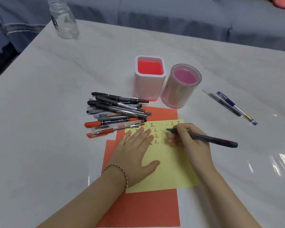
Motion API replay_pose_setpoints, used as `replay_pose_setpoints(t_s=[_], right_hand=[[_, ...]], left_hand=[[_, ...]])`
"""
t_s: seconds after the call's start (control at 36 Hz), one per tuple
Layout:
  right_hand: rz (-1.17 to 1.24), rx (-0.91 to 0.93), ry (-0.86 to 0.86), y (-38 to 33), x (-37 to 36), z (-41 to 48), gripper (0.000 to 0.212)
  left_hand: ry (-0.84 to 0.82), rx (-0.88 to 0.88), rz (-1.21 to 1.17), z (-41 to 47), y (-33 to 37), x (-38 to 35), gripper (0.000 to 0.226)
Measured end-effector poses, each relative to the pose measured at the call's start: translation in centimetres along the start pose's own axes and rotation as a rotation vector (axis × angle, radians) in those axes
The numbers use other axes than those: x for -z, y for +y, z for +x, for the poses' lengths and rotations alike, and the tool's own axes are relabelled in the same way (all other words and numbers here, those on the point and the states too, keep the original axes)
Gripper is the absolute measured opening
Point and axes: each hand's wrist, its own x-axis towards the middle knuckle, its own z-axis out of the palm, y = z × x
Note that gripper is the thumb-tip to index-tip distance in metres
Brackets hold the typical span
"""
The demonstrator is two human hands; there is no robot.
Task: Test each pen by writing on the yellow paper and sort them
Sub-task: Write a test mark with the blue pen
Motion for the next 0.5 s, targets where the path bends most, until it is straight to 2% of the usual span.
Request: replay_pose_setpoints(t_s=[0.08, 0.22, 0.33, 0.5], right_hand=[[-0.048, 0.033, 0.068, 0.6, -0.5, 0.5, 0.022], [-0.103, 0.086, 0.265, 2.0, -1.3, 0.8, 0.045], [-0.182, 0.14, 0.32, 2.9, -1.7, 1.0, 0.041], [-0.212, 0.164, 0.328, 3.0, -1.8, 1.1, 0.037]], left_hand=[[-0.026, 0.007, 0.005, 0.1, 0.1, 0.2, 0.074], [0.006, 0.005, 0.008, 0.2, 0.0, 0.2, 0.079], [-0.036, 0.028, -0.01, 0.3, 0.0, 0.0, 0.068], [0.01, 0.017, -0.033, 0.2, 0.0, 0.0, 0.074]])
